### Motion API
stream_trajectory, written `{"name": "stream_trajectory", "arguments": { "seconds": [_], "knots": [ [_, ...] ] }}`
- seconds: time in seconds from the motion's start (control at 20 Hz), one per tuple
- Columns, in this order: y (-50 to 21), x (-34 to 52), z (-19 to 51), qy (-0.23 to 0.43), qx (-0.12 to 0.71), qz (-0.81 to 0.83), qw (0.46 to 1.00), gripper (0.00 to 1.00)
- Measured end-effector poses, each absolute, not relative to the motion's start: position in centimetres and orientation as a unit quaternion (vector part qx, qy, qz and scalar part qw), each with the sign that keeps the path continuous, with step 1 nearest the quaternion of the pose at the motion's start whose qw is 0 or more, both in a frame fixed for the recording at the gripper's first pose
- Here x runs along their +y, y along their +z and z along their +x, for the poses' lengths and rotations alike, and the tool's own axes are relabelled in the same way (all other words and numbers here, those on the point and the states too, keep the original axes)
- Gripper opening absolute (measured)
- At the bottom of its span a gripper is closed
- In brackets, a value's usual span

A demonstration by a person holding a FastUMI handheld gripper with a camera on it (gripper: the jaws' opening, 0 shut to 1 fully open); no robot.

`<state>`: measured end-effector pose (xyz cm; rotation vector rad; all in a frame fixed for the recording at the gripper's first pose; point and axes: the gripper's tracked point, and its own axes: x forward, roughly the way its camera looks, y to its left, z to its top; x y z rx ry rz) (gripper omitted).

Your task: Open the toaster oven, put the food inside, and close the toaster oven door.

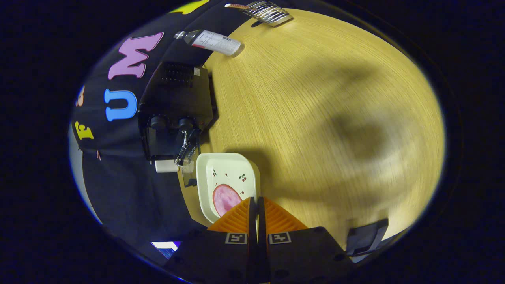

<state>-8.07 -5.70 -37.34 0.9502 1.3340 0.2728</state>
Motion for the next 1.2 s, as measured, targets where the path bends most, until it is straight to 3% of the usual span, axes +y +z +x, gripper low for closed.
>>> {"name": "stream_trajectory", "arguments": {
  "seconds": [0.6,1.2],
  "knots": [
    [-32.2,8.6,-9.0,-0.004,0.505,0.558,0.658,0.06],
    [-31.9,19.1,0.4,-0.163,0.405,0.636,0.636,0.06]
  ]
}}
